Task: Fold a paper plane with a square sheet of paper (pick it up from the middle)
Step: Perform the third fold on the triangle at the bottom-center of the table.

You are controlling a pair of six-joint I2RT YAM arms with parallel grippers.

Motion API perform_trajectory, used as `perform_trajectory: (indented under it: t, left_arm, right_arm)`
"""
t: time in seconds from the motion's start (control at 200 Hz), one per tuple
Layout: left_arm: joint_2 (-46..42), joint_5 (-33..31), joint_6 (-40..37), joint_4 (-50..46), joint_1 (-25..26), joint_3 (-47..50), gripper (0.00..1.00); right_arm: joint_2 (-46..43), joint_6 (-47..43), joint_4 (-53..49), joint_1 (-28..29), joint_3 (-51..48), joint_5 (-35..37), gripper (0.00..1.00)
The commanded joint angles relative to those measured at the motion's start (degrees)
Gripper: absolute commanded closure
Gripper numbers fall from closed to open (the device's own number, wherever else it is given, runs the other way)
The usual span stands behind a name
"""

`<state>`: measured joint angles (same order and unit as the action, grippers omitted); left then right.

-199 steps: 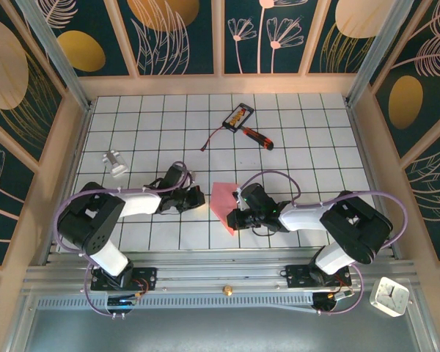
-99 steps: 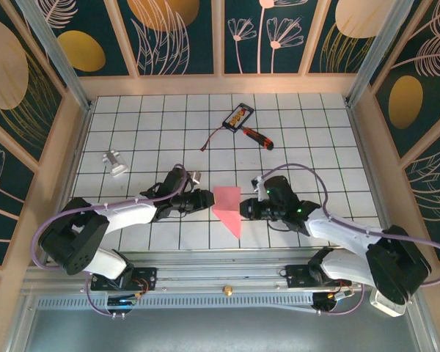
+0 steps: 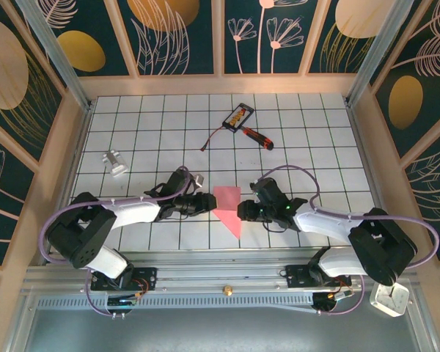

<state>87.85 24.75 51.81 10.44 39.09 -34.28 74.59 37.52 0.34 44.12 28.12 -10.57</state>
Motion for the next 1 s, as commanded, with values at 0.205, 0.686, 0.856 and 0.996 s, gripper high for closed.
perform_trajectory:
  t: [0.205, 0.686, 0.856, 0.996]
  left_arm:
    - [0.89, 1.53, -1.13, -1.83, 0.41, -1.46, 0.62]
    - [2.12, 3.38, -1.75, 0.05, 0.28, -1.66, 0.51]
    - [3.24, 5.16, -0.73, 1.16, 0.28, -1.35, 0.50]
    - [3.71, 5.98, -0.91, 1.18, 0.26, -1.86, 0.49]
  right_arm:
    - [2.17, -0.49, -1.69, 2.34, 1.20, 5.50, 0.68]
    - [2.51, -2.75, 0.14, 10.47, 4.97, 11.80, 0.94]
    - [6.54, -3.23, 1.53, 8.95, 5.13, 11.79, 0.98]
    - [7.97, -3.33, 2.56, 8.14, 4.28, 11.80, 1.00]
